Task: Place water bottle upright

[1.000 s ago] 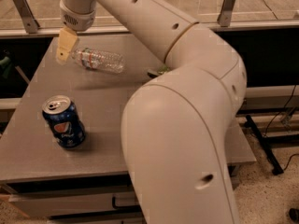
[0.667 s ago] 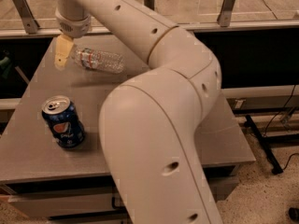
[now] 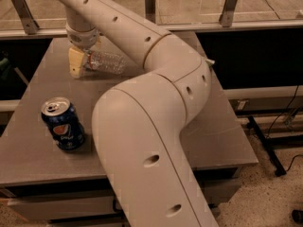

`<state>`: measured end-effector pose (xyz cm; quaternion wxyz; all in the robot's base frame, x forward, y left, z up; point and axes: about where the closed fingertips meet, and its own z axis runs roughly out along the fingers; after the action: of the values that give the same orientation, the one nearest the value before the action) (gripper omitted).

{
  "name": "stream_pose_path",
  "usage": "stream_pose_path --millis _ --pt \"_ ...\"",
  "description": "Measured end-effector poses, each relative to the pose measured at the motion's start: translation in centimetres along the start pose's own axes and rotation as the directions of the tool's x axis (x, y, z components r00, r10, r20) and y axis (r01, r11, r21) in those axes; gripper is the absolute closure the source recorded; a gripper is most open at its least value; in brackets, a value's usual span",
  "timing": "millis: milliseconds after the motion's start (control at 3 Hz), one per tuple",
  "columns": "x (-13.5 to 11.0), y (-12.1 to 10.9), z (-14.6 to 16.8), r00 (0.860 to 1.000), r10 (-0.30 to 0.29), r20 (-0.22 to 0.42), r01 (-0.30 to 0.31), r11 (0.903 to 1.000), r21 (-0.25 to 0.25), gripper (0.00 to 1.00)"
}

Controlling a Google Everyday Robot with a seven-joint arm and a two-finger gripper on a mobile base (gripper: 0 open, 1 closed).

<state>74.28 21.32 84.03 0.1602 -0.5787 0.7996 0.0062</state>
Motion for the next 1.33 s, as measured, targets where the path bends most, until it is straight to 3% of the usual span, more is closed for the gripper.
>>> stream_pose_path --millis 333,1000,1333 --pt "1.4 -0.5 0.4 1.0 0.024 -0.008 -0.024 0.9997 -0.001 0.43" --pt "1.6 -0.6 -0.1 1.0 0.026 -0.004 -0.026 0.9996 -0.003 0.9" --pt "0.5 -0.3 -3.7 0.991 0.0 0.132 -0.001 1.0 0.008 1.0"
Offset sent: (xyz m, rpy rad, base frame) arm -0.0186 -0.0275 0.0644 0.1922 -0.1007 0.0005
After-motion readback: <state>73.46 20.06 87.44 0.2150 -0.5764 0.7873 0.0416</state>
